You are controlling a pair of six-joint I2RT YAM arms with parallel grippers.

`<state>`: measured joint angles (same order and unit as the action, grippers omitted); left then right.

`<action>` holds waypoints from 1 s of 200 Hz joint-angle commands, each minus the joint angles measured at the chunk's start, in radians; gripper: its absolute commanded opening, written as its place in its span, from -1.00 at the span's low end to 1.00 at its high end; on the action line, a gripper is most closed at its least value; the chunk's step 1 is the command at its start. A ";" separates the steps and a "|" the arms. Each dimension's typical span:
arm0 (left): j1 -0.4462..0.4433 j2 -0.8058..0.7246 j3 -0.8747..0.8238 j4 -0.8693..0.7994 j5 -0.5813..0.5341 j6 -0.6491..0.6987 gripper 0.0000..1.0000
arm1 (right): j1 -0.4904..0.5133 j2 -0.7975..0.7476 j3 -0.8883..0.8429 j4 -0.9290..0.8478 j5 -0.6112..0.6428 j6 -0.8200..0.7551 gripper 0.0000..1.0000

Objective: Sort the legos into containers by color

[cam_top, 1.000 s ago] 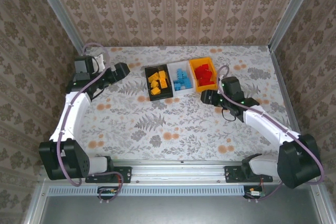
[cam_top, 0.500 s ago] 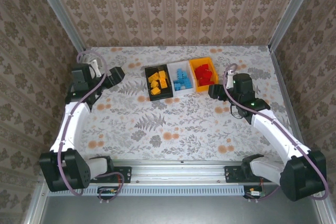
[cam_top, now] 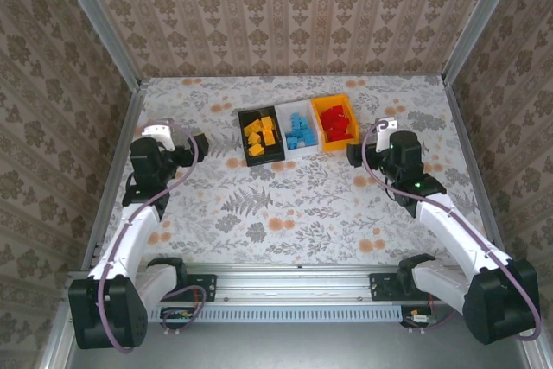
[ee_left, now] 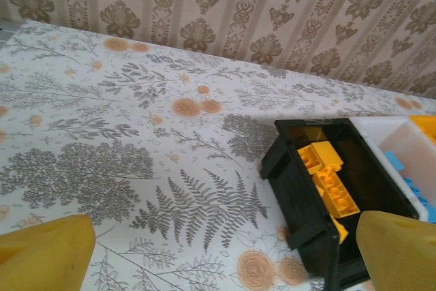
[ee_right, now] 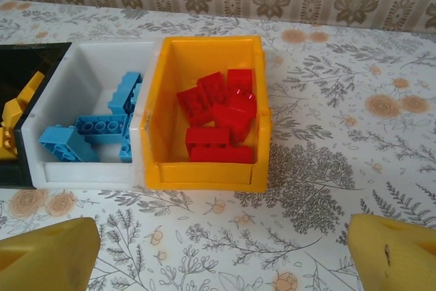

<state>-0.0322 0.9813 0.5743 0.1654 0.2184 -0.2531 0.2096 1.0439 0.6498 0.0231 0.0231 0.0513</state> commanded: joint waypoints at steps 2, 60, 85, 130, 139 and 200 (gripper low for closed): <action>-0.004 -0.011 0.002 0.086 -0.040 0.050 1.00 | -0.014 0.026 0.041 0.037 0.024 -0.024 0.90; -0.003 0.002 -0.007 0.069 -0.055 0.102 1.00 | -0.089 0.135 0.071 0.092 0.012 -0.025 0.93; -0.003 -0.001 -0.035 0.095 -0.061 0.136 0.99 | -0.140 0.191 0.074 0.140 -0.003 -0.012 0.93; -0.016 -0.013 -0.082 0.138 -0.065 0.166 1.00 | -0.207 0.291 0.065 0.257 -0.027 -0.010 0.93; -0.016 -0.011 -0.083 0.143 -0.068 0.166 1.00 | -0.214 0.321 0.060 0.284 -0.035 -0.014 0.93; -0.018 -0.001 -0.095 0.147 -0.079 0.176 1.00 | -0.228 0.476 0.011 0.386 -0.063 -0.006 0.99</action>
<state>-0.0456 0.9821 0.4973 0.2787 0.1555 -0.1081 -0.0135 1.4887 0.6971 0.2966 -0.0090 0.0444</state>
